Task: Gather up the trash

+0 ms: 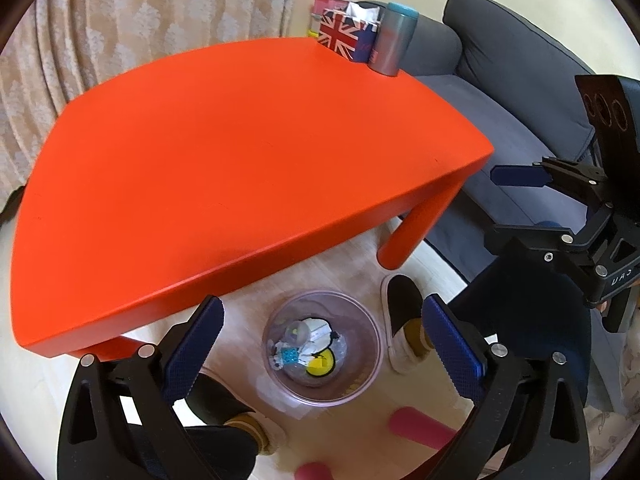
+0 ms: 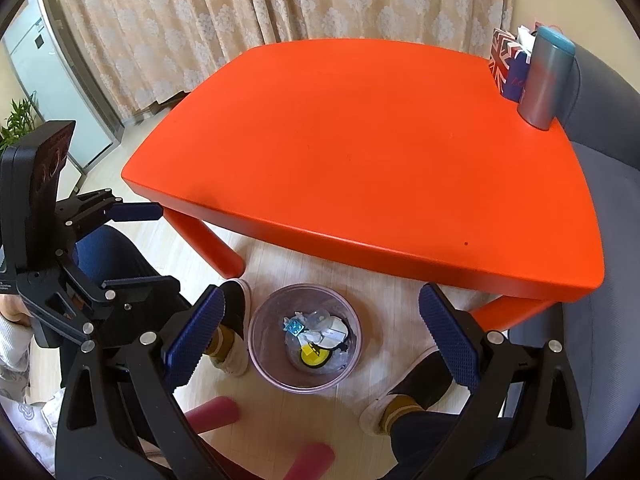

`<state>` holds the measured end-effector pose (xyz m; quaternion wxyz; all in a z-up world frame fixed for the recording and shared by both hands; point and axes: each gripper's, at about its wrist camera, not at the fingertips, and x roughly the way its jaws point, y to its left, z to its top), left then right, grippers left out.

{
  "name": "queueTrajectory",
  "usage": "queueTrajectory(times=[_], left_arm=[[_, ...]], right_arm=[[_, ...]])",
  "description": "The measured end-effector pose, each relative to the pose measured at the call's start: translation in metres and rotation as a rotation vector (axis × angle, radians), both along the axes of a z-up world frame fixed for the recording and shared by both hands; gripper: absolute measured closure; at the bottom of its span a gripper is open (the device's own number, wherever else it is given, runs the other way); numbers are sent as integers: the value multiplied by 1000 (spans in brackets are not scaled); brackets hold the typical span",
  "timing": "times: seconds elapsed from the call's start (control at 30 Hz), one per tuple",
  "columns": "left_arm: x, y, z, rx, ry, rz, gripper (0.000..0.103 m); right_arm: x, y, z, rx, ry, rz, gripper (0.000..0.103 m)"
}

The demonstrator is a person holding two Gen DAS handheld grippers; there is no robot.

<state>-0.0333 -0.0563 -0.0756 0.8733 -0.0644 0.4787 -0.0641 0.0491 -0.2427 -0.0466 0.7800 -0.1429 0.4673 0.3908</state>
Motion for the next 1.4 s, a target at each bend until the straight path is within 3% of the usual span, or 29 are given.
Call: queueTrajectory(times=[0.9, 1.2, 1.4], left_arm=[[36, 68, 90, 82, -209, 196, 7], [48, 82, 105, 121, -265, 245, 6], [52, 89, 103, 116, -251, 274, 6]], right_arm=[[60, 32, 94, 102, -220, -71, 3], [74, 41, 111, 155, -266, -79, 3], [74, 50, 113, 147, -278, -60, 3]])
